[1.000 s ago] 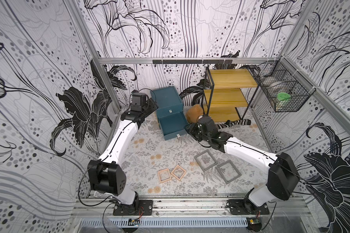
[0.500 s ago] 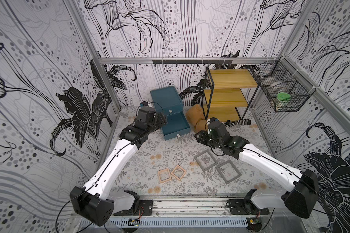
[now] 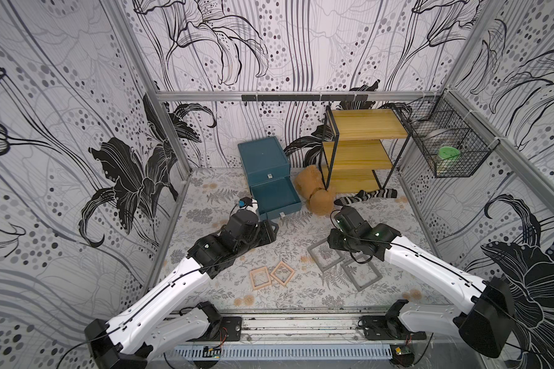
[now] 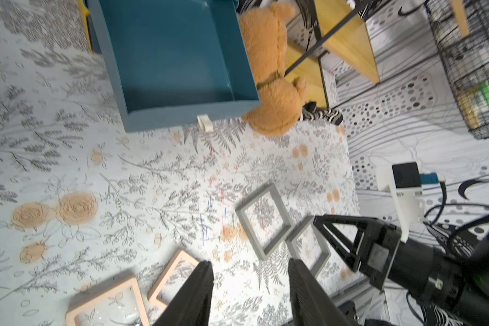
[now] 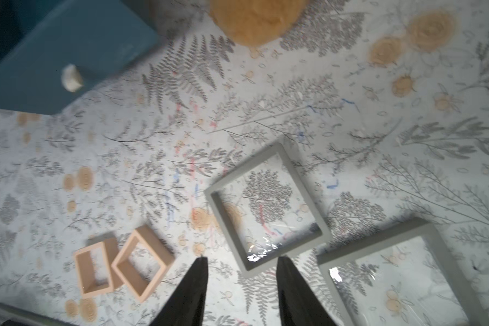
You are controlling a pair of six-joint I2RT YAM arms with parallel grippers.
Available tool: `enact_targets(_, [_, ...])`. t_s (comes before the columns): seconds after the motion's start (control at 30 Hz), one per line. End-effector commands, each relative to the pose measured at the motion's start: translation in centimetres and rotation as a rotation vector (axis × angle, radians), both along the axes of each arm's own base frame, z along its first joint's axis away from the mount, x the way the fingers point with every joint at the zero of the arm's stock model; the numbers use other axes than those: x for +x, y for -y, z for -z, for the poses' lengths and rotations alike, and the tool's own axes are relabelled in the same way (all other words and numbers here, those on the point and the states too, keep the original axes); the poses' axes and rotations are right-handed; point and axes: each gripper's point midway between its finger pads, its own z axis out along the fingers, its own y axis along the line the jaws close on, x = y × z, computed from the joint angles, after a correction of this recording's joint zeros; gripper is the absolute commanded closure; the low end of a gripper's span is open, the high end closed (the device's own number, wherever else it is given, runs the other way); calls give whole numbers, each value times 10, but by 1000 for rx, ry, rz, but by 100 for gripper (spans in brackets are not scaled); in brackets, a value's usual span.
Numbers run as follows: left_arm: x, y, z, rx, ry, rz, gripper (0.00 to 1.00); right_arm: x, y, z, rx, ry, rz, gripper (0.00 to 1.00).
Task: Place the brooch boxes into the drawer by color
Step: Pick up the brooch box from the center of the board.
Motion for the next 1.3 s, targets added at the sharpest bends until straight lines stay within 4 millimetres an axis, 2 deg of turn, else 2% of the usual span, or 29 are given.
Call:
enact_targets(0.0, [-12,13,6,-36,6,9,53,-10,23,22,-56,-70,13,56])
enact_targets(0.2, [-28,30,24,-35,-23,52,53,-13,28,55,-115,-157,-22,55])
enact_targets(0.47, [-30,38,27,-30,-28,76,54,1,27,73,-160,-176,-64,53])
enact_targets(0.77, [-30,36,23,-37,-22,68,54,12,19,74,-194,-157,-154,61])
enact_targets(0.87, [-31,35,23,-33,-24,66,54,8,-1,66,-157,-130,-251,62])
enact_targets(1.0, [-29,33,23,-26,-19,55,54,-11,-33,63,-210,-124,-386,64])
enact_targets(1.07, [-28,32,21,-27,-15,46,54,-15,-35,65,-228,-123,-386,65])
enact_targets(1.27, [-27,31,17,-39,-11,33,54,-11,-19,63,-258,-90,-317,65])
